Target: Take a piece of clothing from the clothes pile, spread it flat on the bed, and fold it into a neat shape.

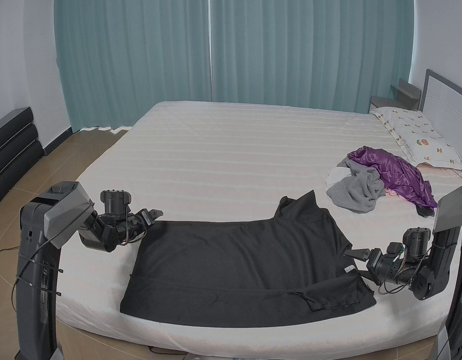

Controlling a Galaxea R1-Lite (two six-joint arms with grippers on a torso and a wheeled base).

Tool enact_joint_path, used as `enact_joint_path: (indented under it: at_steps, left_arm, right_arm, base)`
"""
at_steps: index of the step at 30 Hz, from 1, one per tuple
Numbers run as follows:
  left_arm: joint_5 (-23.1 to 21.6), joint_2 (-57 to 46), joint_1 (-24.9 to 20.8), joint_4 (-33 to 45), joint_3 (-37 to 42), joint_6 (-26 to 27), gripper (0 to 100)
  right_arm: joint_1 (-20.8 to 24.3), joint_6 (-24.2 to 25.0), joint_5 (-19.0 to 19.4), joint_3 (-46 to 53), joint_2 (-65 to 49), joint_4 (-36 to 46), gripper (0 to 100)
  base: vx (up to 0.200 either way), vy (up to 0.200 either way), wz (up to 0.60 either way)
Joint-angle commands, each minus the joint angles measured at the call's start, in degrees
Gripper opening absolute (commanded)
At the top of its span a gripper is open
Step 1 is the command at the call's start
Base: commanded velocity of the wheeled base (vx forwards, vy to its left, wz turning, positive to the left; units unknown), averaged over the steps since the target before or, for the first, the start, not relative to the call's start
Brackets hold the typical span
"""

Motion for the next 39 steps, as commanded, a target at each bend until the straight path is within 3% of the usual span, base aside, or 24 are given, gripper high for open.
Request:
enact_joint_path:
  at_steps: [1,16,17,25,27,31,36,39]
  left_arm:
    - [0.0,0.5,0.0,-0.1,-0.2,0.0,100]
    - [0.0,1.2,-0.2,-0.1,-1.6,-0.1,100]
    - [0.0,1.1,-0.2,-0.1,-1.6,-0.1,0]
    - [1.3,0.9,-0.1,-0.2,-1.5,0.1,0]
    - [4.4,0.9,0.1,-0.3,-1.7,0.1,0]
    - [5.7,0.8,0.0,-2.3,-1.2,0.0,0]
    - [7.1,0.5,-0.1,-5.1,-0.1,-0.2,0]
    - [7.2,0.5,-0.4,-5.7,0.3,-0.2,0]
  right_arm:
    - [0.0,0.0,0.0,0.0,0.0,0.0,100]
    - [0.0,0.0,0.0,0.0,0.0,0.0,100]
    - [0.0,0.0,0.0,0.0,0.0,0.0,100]
    - [0.0,0.0,0.0,0.0,0.0,0.0,100]
    - [0.0,0.0,0.0,0.0,0.0,0.0,100]
    - [0.1,0.0,-0.4,-0.8,0.2,0.0,100]
    - [1.0,-0.2,-3.2,-3.8,-0.7,0.0,100]
    - [2.7,-0.3,-6.9,-8.5,-0.2,1.4,100]
  base:
    - [0.000,0.000,0.00]
    - [0.000,0.000,0.00]
    - [0.000,0.000,0.00]
    - [0.000,0.000,0.00]
    - [0.000,0.000,0.00]
    - [0.000,0.000,0.00]
    - [0.000,0.000,0.00]
    - [0.000,0.000,0.00]
